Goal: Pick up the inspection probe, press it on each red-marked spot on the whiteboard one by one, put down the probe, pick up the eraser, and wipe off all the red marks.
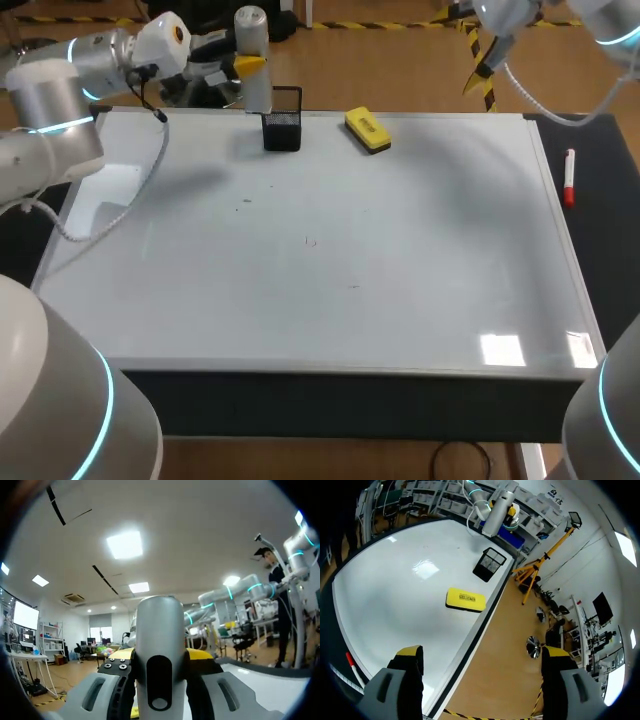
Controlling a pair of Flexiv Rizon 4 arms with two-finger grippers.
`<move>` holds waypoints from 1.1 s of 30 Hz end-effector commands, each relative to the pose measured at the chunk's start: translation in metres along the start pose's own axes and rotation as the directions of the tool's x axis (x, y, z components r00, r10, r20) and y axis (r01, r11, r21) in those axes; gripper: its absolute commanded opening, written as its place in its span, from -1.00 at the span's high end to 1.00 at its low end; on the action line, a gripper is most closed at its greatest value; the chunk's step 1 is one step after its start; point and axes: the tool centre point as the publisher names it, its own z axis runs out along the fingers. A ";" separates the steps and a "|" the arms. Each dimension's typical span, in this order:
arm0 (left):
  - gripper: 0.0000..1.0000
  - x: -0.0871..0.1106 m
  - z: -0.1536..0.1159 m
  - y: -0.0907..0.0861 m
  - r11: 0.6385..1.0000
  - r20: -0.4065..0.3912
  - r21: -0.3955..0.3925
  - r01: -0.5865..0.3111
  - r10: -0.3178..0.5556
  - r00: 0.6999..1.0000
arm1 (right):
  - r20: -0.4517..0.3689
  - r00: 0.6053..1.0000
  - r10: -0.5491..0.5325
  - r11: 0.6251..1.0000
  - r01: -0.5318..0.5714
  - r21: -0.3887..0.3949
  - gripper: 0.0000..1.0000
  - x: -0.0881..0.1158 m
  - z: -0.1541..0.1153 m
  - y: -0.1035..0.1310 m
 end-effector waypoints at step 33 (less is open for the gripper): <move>1.00 -0.051 0.018 0.063 0.998 -0.036 0.023 0.053 -0.053 0.998 | -0.006 1.000 -0.002 1.000 0.002 0.001 -1.00 -0.001 -0.001 0.000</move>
